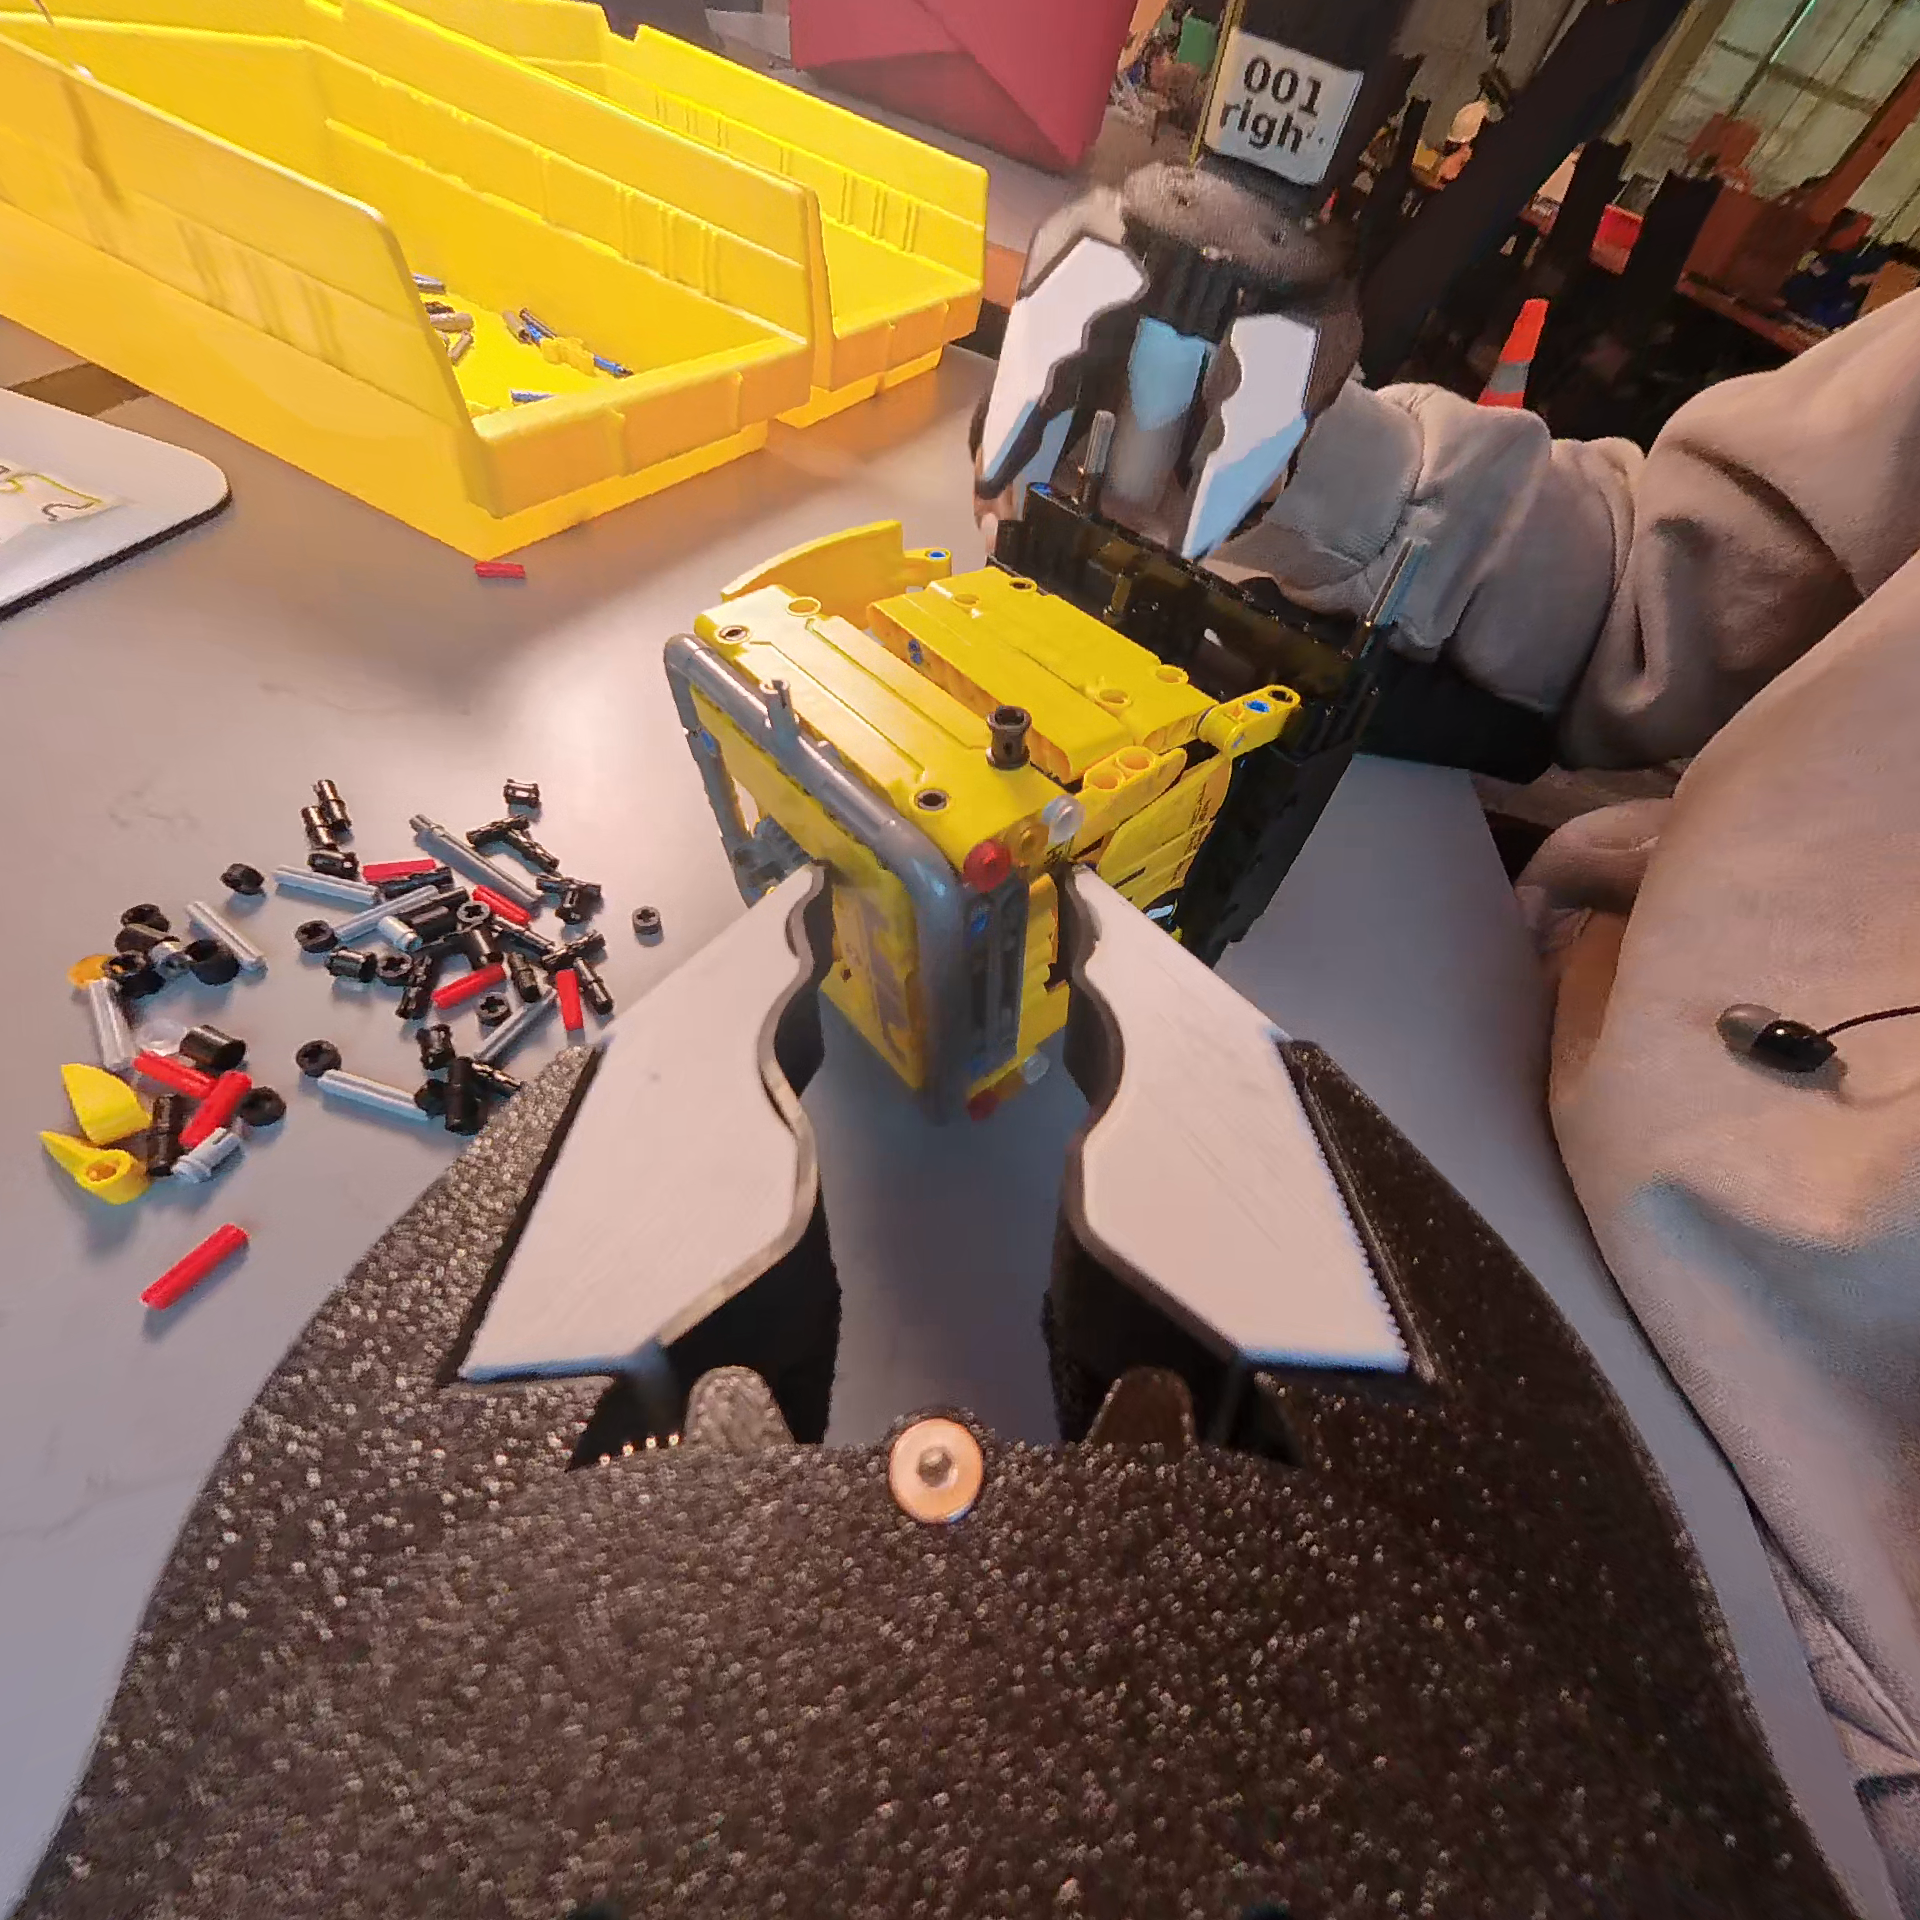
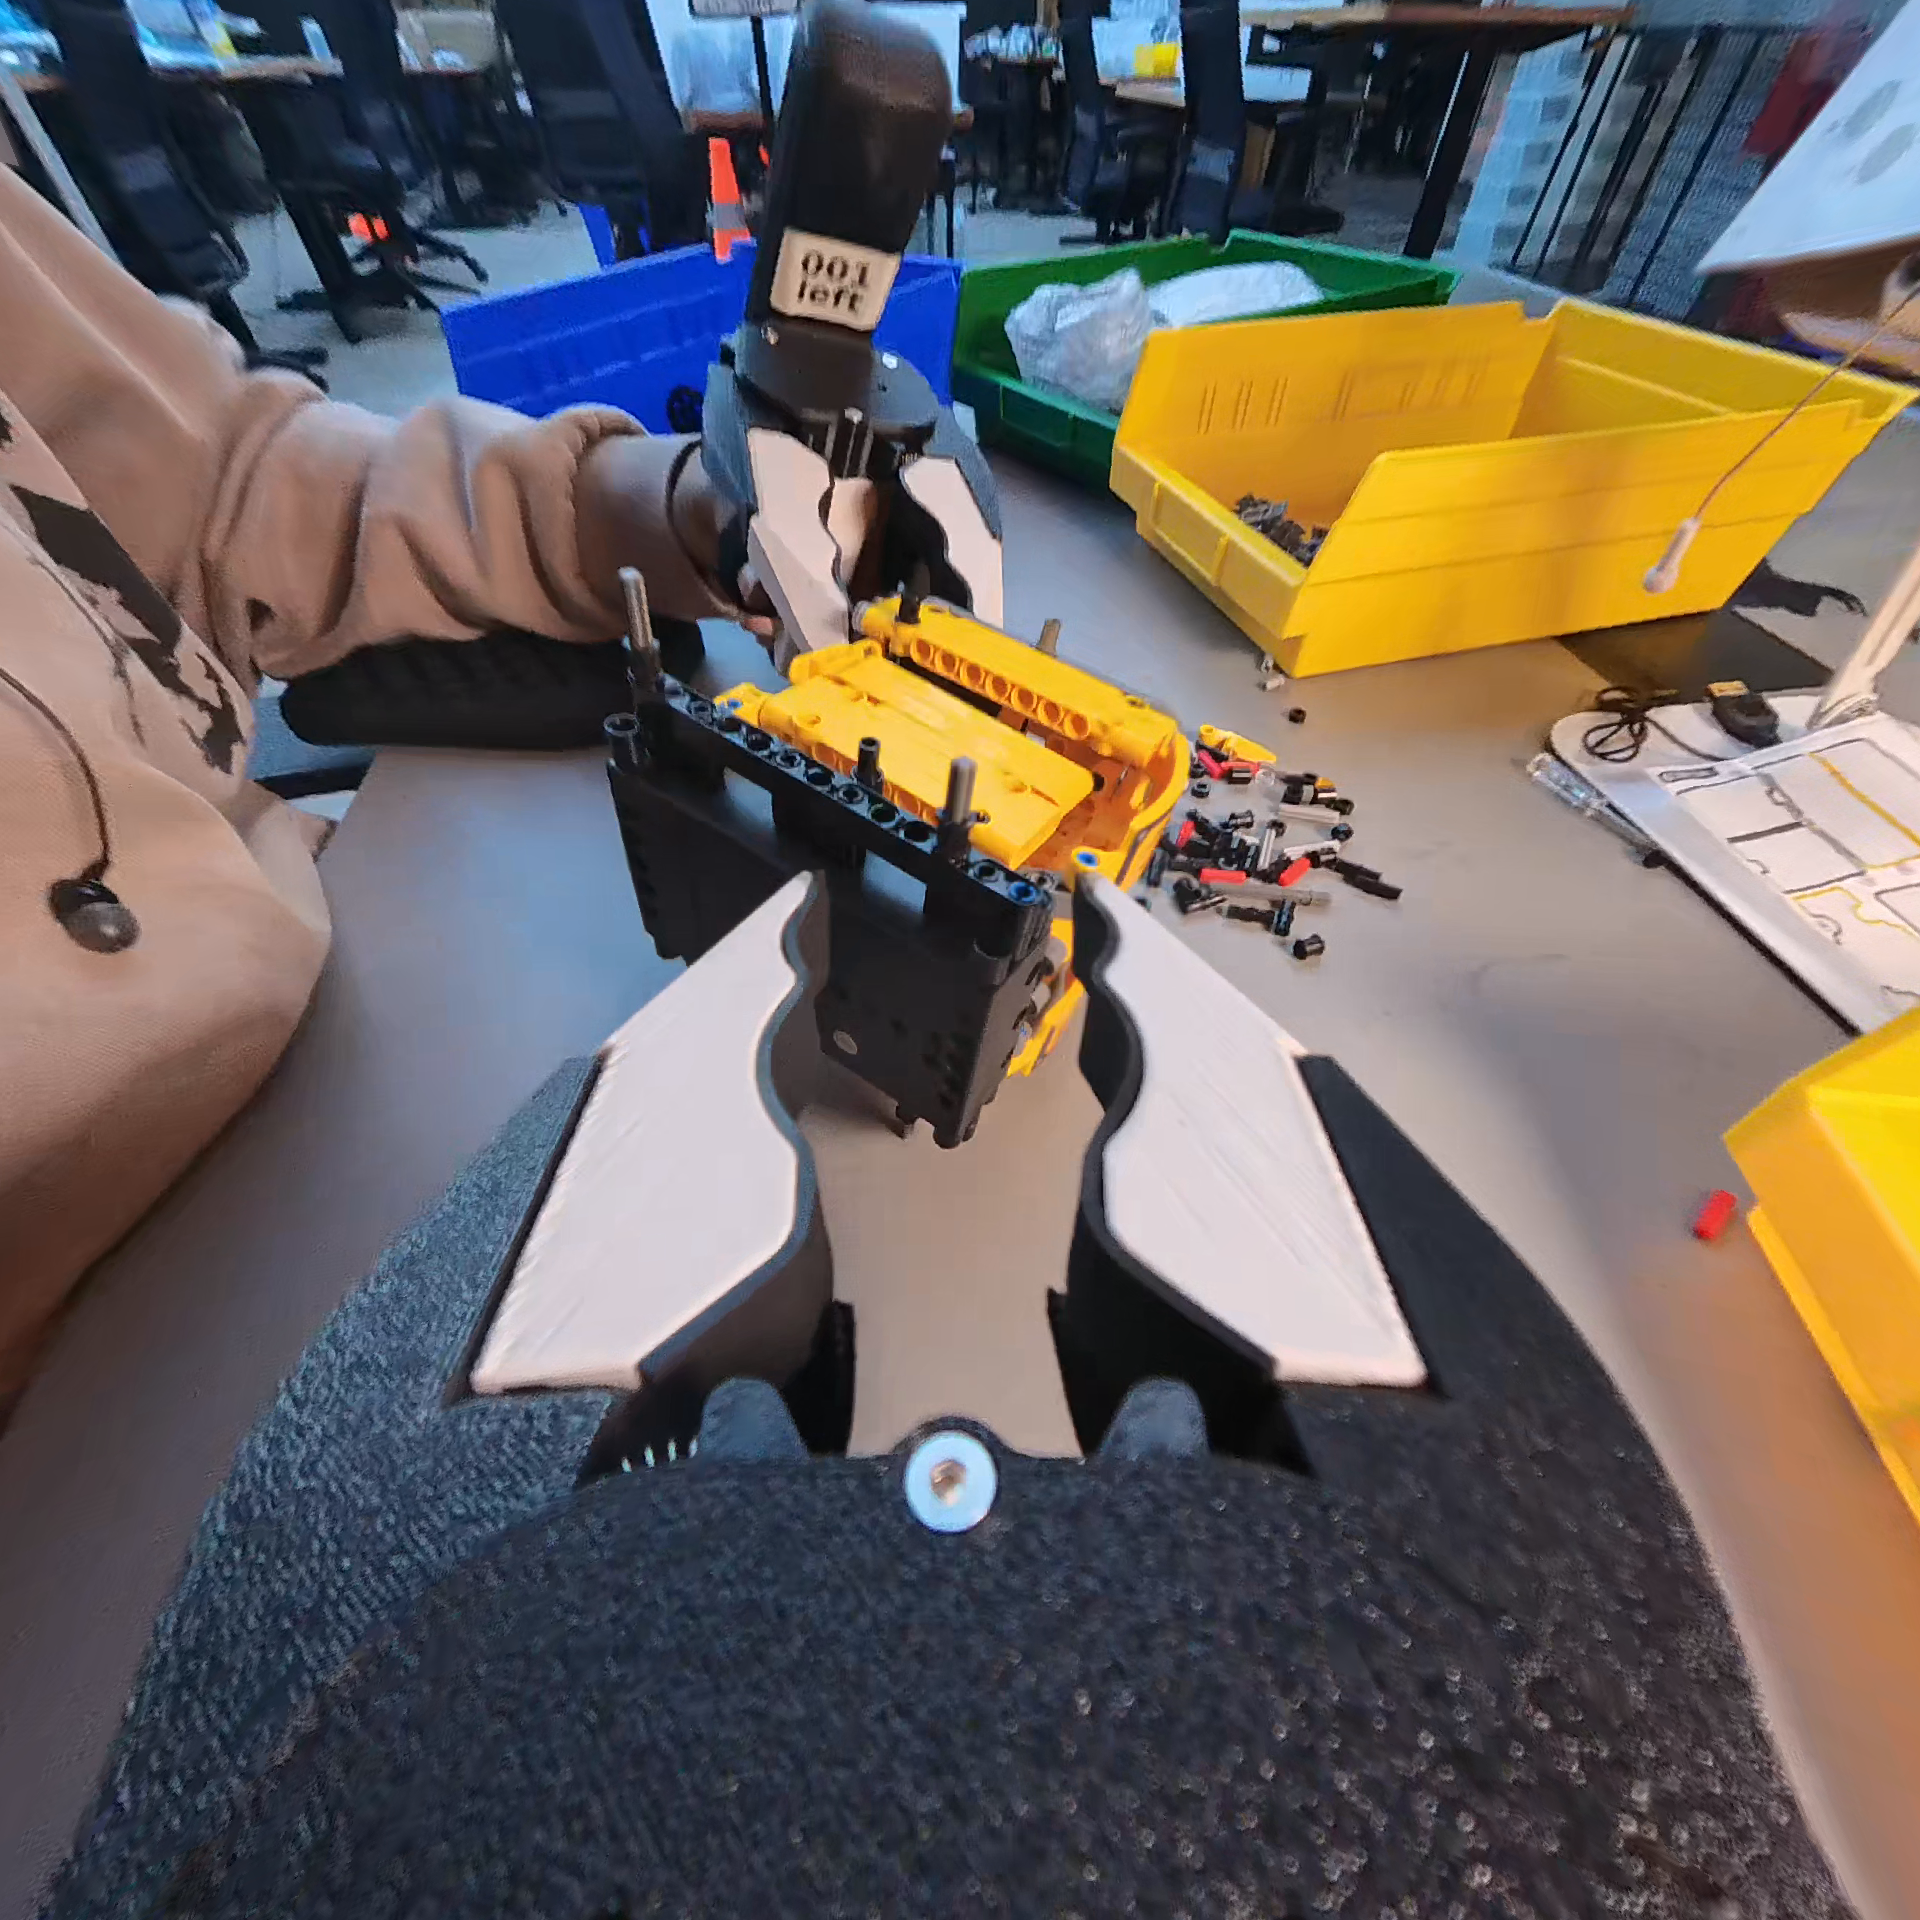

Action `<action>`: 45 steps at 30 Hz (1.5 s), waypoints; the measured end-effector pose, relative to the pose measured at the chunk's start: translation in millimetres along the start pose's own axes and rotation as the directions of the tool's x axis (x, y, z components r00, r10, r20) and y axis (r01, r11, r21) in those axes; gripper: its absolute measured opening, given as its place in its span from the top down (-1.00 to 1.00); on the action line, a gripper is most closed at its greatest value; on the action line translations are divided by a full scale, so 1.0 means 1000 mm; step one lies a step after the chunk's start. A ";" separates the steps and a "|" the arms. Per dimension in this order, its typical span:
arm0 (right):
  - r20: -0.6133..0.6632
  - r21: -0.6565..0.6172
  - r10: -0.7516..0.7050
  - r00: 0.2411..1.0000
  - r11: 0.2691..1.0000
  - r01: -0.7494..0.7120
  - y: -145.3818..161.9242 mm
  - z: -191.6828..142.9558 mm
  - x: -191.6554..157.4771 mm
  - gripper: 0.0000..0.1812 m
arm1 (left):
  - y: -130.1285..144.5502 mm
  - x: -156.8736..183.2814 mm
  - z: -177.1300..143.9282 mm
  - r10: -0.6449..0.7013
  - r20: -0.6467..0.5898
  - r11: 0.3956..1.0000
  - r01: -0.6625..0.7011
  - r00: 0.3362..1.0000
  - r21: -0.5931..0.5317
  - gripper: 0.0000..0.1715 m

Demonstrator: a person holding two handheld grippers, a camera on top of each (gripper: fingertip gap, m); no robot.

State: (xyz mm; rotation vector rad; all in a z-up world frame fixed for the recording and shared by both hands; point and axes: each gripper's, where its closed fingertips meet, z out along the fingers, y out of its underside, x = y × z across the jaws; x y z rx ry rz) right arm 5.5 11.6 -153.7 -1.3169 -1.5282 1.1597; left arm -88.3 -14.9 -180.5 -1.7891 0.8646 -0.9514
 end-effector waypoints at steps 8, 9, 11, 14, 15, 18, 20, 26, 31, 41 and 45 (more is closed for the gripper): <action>0.022 0.001 0.042 0.999 0.999 -0.042 0.010 0.006 -0.003 0.56 | -0.001 -0.003 0.000 -0.043 -0.006 0.999 0.043 0.999 0.029 0.53; 0.023 0.003 0.041 0.999 0.999 -0.042 0.009 0.005 -0.004 0.58 | -0.001 -0.005 0.000 -0.049 -0.003 0.998 0.049 0.999 0.030 0.54; 0.005 0.012 0.024 1.000 1.000 -0.024 0.007 0.002 -0.004 0.62 | 0.000 -0.006 0.001 -0.050 0.010 0.998 0.050 0.999 0.027 0.56; -0.017 0.094 0.019 1.000 0.995 -0.018 -0.011 -0.004 -0.001 0.70 | -0.001 -0.012 -0.001 -0.016 0.071 1.000 0.015 0.997 0.012 0.57; -0.005 0.103 0.022 1.000 0.994 -0.021 -0.015 -0.005 -0.003 0.73 | -0.002 -0.016 -0.002 0.000 0.107 1.000 0.000 0.994 0.008 0.57; -0.003 0.061 -0.028 1.000 0.998 0.028 -0.014 0.000 -0.007 0.81 | -0.016 -0.017 -0.012 0.031 0.143 0.997 -0.040 0.989 0.060 0.52; 0.026 0.055 -0.038 0.999 0.998 0.036 -0.014 0.005 -0.015 0.82 | -0.037 -0.010 -0.023 0.043 0.136 0.986 -0.064 0.990 0.155 0.49; 0.070 0.039 -0.011 0.998 0.999 0.008 -0.016 0.010 -0.020 0.95 | -0.061 0.057 -0.005 0.208 0.010 0.964 -0.206 0.978 0.170 0.50; 0.109 0.022 -0.025 0.994 1.000 0.023 -0.017 0.018 -0.035 0.95 | -0.031 0.071 0.030 0.314 -0.008 0.948 -0.314 0.949 -0.047 0.60; 0.114 0.025 -0.038 0.993 0.999 0.035 -0.017 0.016 -0.040 0.87 | -0.015 0.059 0.032 0.439 0.062 0.887 -0.422 0.896 -0.184 0.89; 0.093 0.012 -0.047 0.995 0.999 0.046 -0.013 0.015 -0.038 0.94 | -0.016 0.059 0.030 0.360 0.029 0.925 -0.353 0.932 -0.139 0.91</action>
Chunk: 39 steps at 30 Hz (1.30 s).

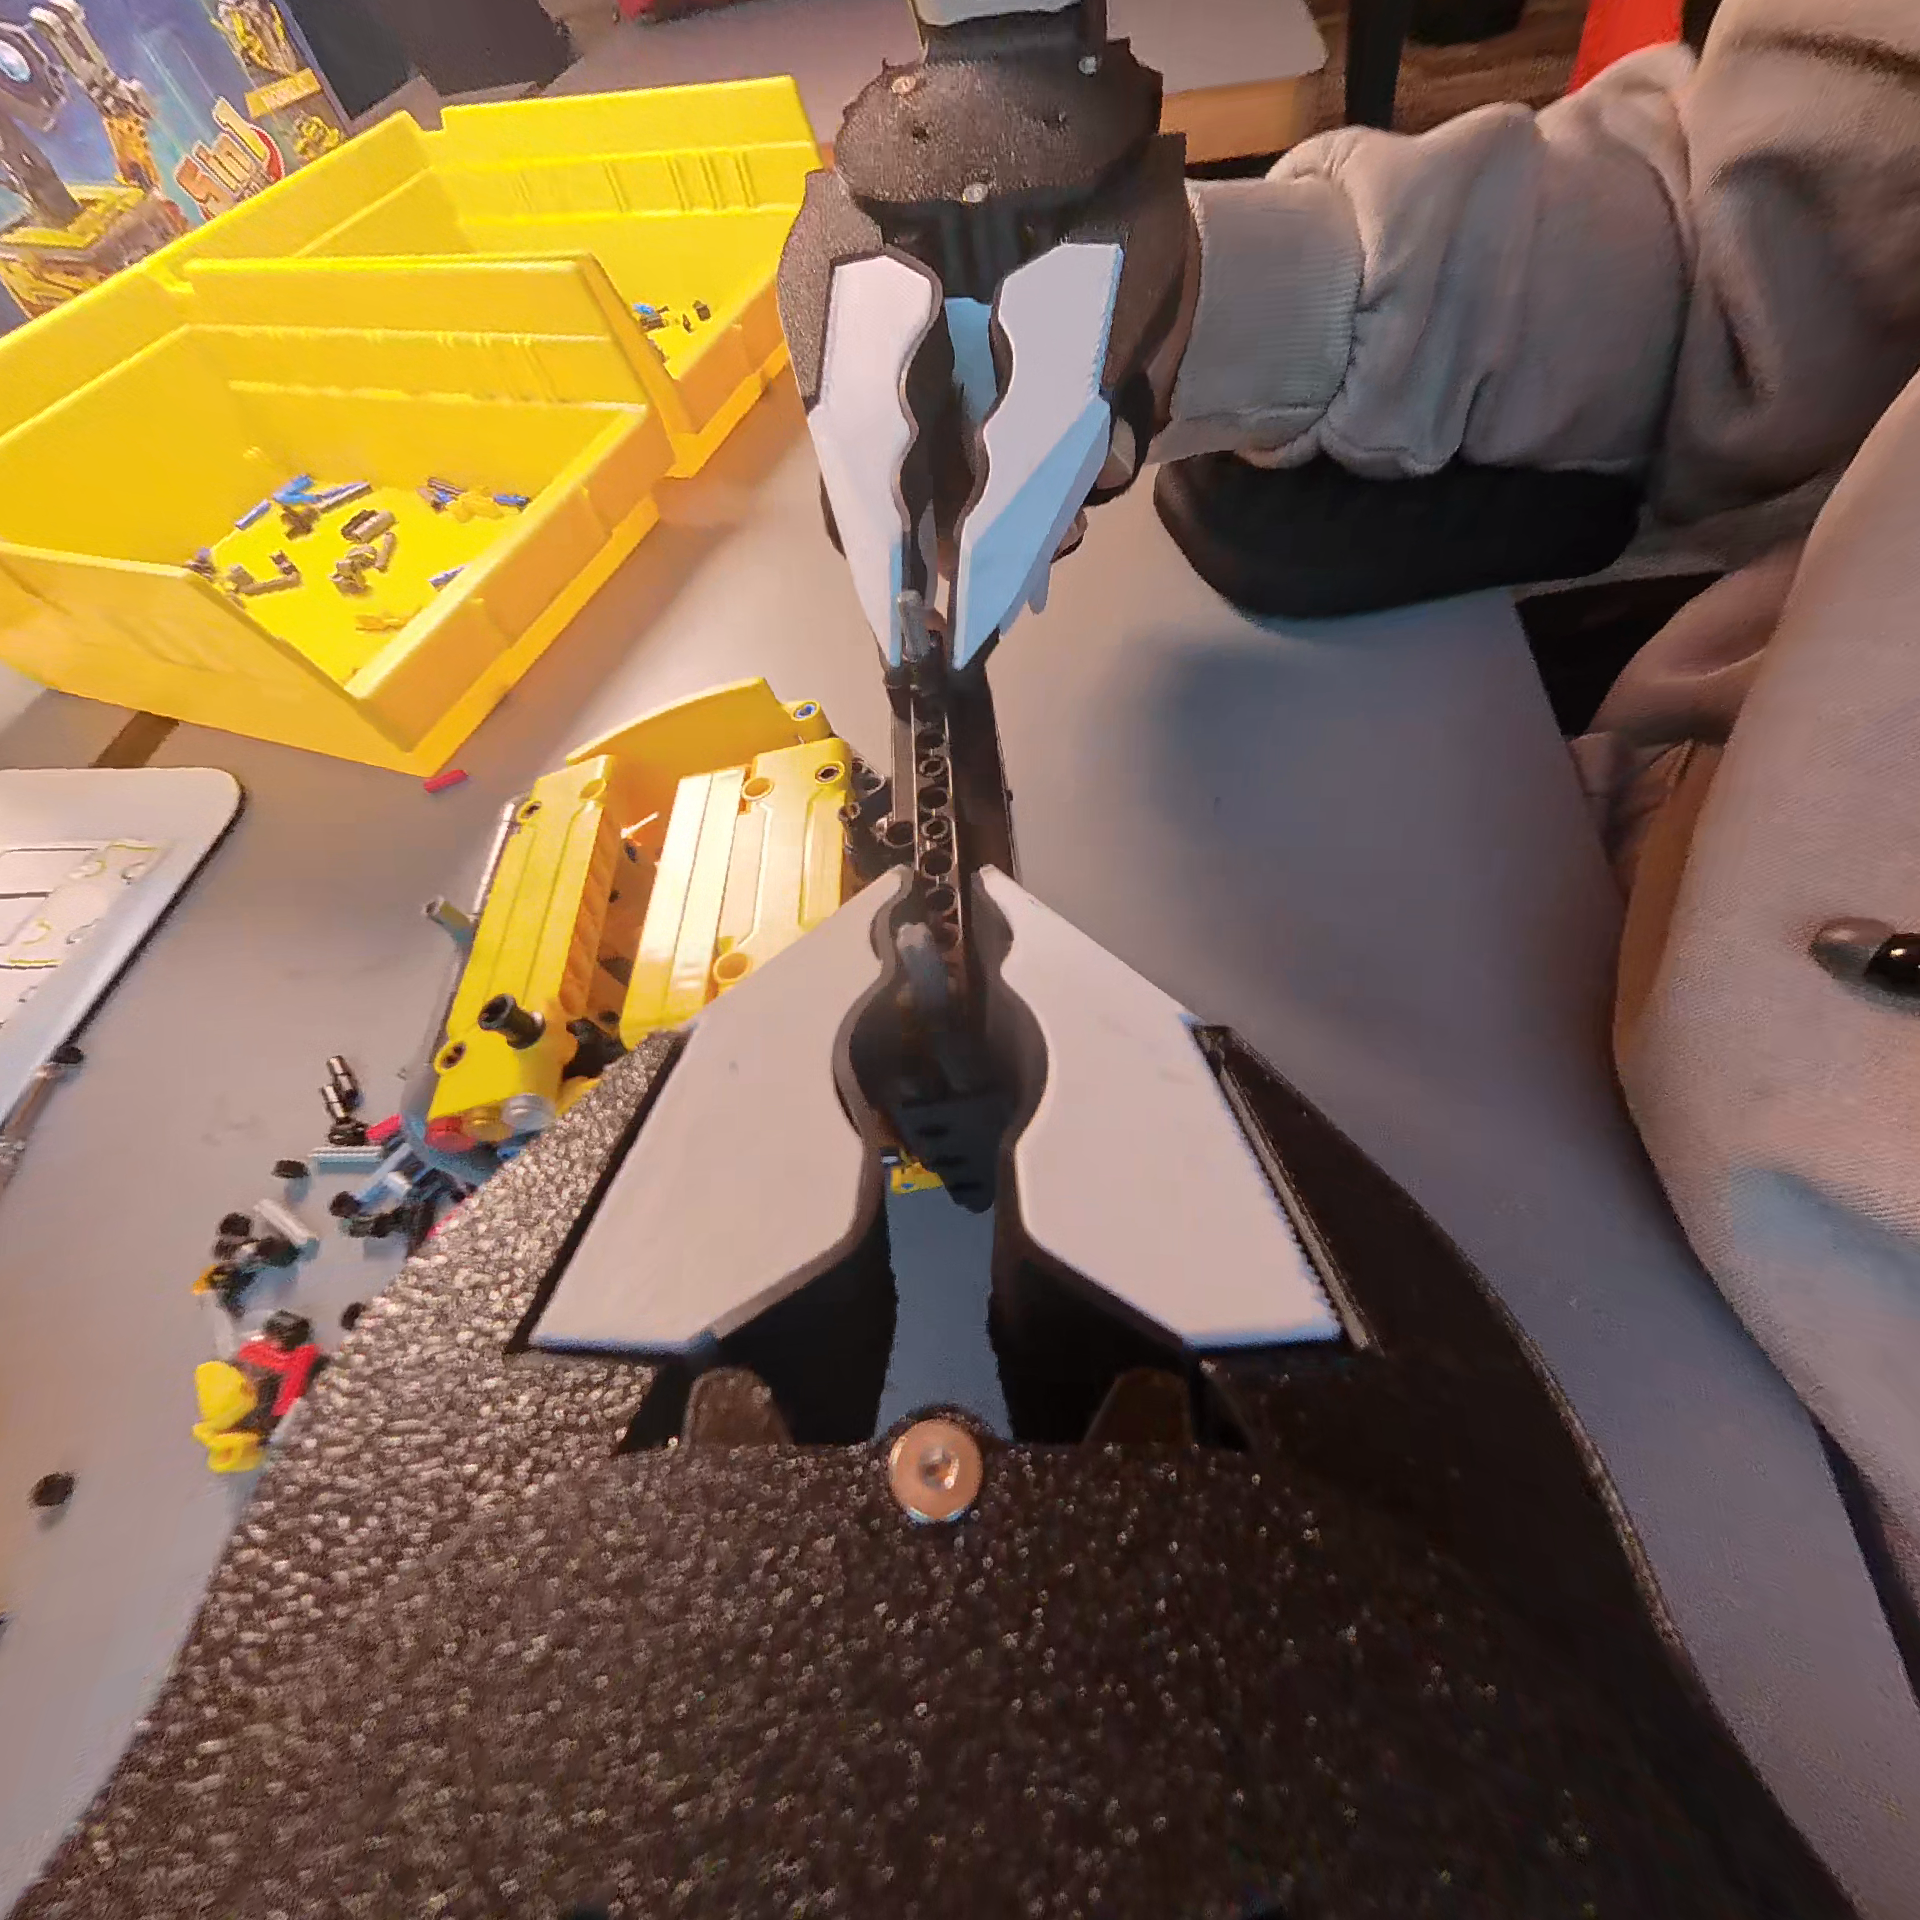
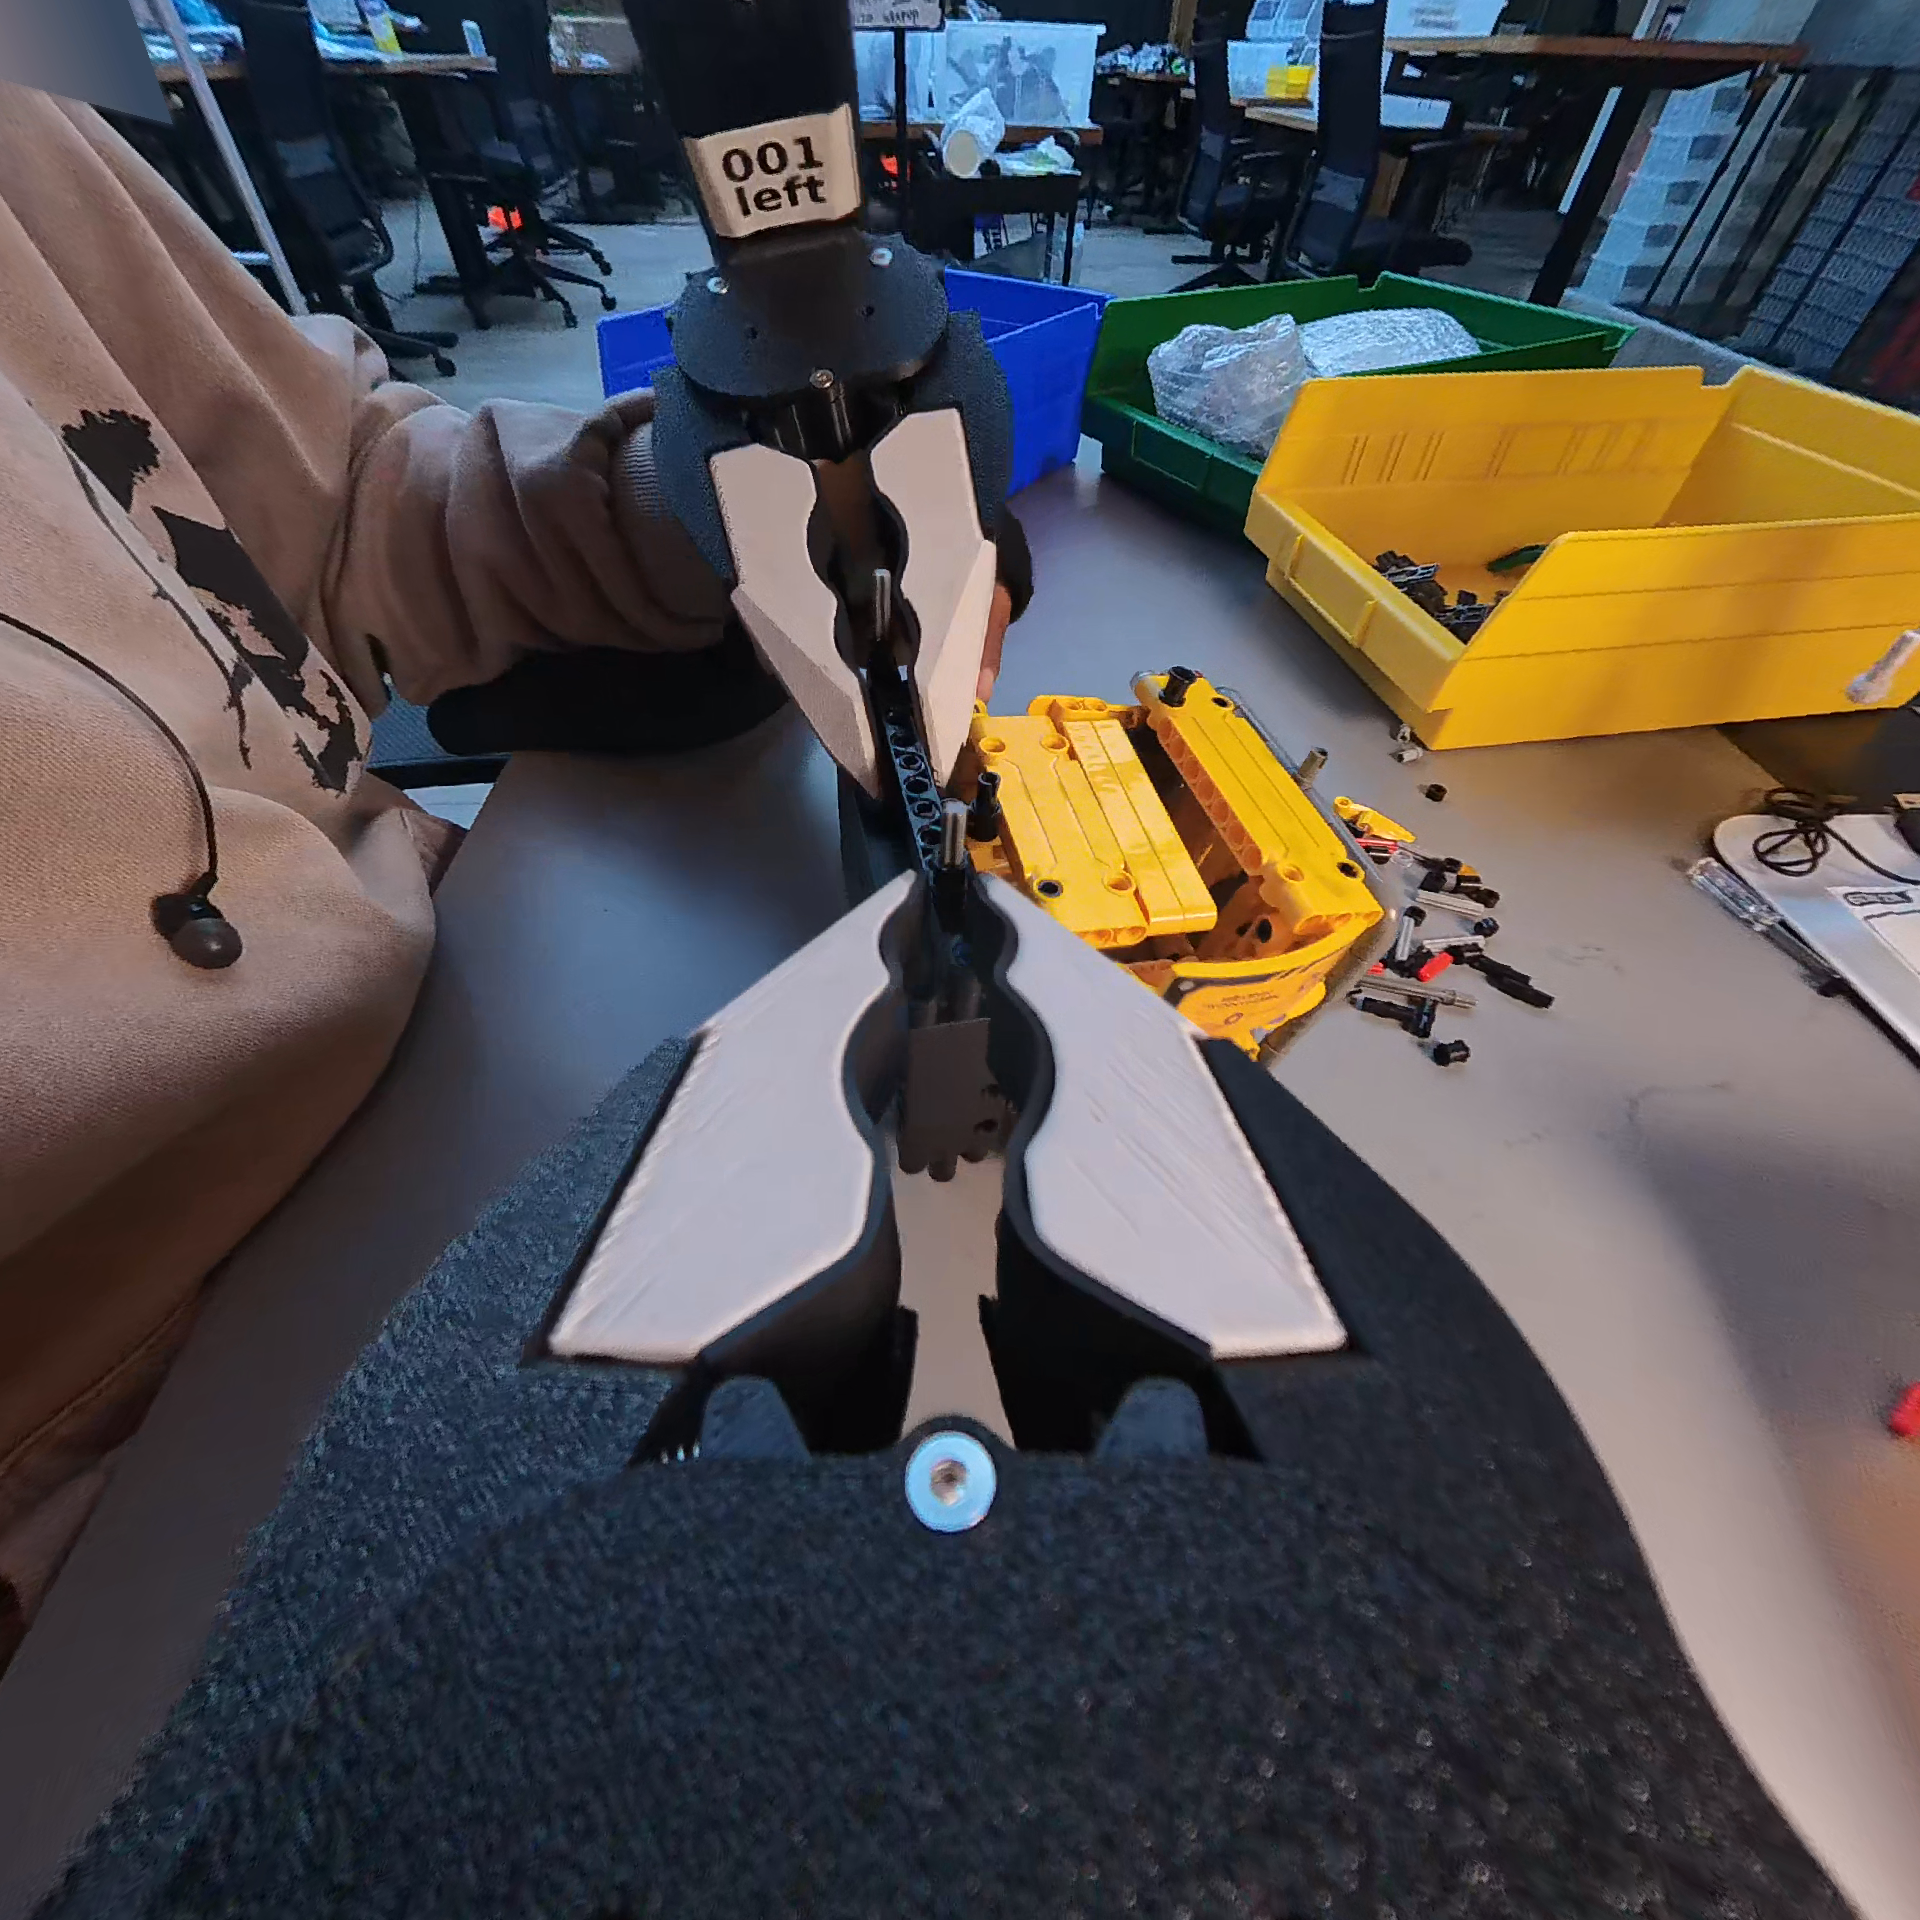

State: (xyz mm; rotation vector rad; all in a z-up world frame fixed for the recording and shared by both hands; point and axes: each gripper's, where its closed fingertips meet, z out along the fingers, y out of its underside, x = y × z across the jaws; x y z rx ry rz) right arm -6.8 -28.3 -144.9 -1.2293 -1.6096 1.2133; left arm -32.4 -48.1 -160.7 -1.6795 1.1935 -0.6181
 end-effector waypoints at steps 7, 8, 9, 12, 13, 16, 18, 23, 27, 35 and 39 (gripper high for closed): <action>0.011 0.016 0.019 1.000 1.000 -0.020 -0.001 -0.001 -0.001 0.91 | -0.002 -0.003 -0.003 -0.229 -0.151 0.965 0.245 0.962 0.094 0.91; 0.012 0.013 0.020 1.000 1.000 -0.021 0.000 -0.001 -0.001 0.90 | -0.002 -0.003 -0.003 -0.228 -0.153 0.965 0.244 0.961 0.095 0.87; 0.011 0.010 0.020 1.000 1.000 -0.020 0.001 0.000 -0.001 0.89 | -0.002 -0.003 -0.003 -0.217 -0.146 0.968 0.232 0.965 0.095 0.92; 0.006 0.006 0.018 1.000 1.000 -0.018 0.001 -0.001 -0.001 0.89 | -0.009 -0.002 -0.005 -0.149 -0.102 0.981 0.160 0.984 0.111 0.73; 0.003 0.009 0.016 1.000 1.000 -0.016 0.001 -0.001 0.000 0.89 | -0.011 -0.003 -0.006 -0.119 -0.073 0.986 0.126 0.990 0.105 0.75; 0.006 0.020 0.010 1.000 1.000 -0.010 -0.004 0.000 -0.001 0.90 | -0.014 -0.004 0.000 -0.017 -0.002 0.999 0.017 1.000 0.040 0.75; -0.001 -0.001 -0.005 1.000 1.000 0.005 -0.002 0.003 0.000 0.90 | -0.014 -0.006 0.006 0.022 0.022 1.000 -0.022 1.000 -0.014 0.81; -0.003 -0.003 0.000 1.000 1.000 0.000 -0.002 0.006 0.000 0.93 | -0.014 -0.008 0.012 0.075 0.000 0.987 -0.074 0.997 -0.143 0.83; 0.004 -0.009 -0.006 1.000 1.000 0.006 -0.002 0.006 0.000 0.94 | -0.012 -0.005 0.015 0.117 -0.049 0.959 -0.126 0.992 -0.253 0.82; 0.014 0.005 0.007 1.000 1.000 -0.007 -0.002 0.001 -0.002 0.94 | -0.008 0.000 0.028 0.036 -0.161 0.939 -0.089 0.986 -0.333 0.92; 0.011 0.003 -0.006 1.000 1.000 0.006 -0.003 0.001 -0.002 0.96 | -0.008 0.001 0.028 -0.001 -0.158 0.934 -0.056 0.987 -0.352 0.88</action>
